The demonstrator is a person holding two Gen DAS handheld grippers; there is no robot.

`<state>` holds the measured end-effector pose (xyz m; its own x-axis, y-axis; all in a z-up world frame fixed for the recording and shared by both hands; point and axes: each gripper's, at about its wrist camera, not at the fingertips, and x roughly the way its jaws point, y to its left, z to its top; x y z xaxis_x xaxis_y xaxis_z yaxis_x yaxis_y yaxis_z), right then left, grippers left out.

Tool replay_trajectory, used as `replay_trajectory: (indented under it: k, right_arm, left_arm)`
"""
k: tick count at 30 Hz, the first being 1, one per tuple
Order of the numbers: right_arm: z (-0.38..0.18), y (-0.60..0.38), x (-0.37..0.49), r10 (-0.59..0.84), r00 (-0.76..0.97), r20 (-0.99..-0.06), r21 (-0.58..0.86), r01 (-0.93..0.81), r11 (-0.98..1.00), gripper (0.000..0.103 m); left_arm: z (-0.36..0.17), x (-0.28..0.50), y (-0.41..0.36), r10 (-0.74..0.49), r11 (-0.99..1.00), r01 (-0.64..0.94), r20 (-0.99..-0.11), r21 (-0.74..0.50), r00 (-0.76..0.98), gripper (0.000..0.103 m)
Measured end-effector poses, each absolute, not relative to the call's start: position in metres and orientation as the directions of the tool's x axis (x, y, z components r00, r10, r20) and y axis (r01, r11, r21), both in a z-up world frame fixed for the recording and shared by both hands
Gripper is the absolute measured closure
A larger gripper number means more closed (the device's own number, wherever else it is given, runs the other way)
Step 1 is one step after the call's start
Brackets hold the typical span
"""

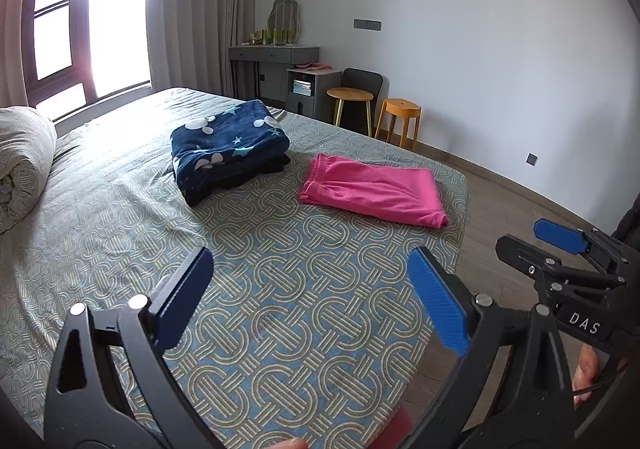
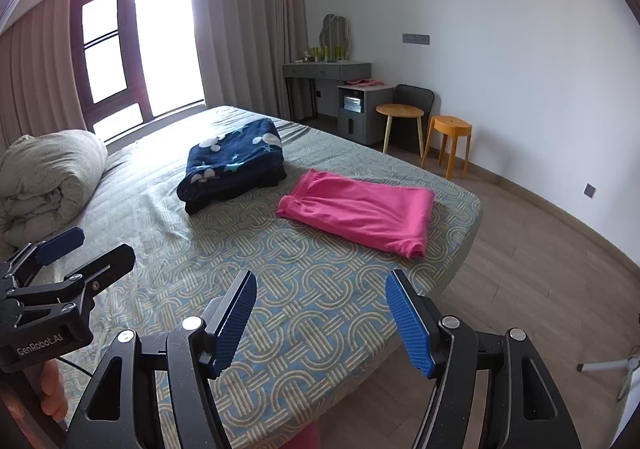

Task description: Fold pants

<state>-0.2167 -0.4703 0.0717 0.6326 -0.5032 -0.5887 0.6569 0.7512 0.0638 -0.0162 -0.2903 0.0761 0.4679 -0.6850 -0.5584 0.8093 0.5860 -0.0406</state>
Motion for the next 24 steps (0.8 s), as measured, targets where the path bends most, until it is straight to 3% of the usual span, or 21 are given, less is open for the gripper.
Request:
replay_trajectory:
  k: [24]
  right_arm:
    - [0.062,-0.48,-0.217,-0.533,0.606,-0.59,0.051,0.687,0.724,0.034]
  left_arm:
    - [0.066,-0.022,-0.31,-0.66,0.591,0.807,-0.571,0.008,0.489,0.005]
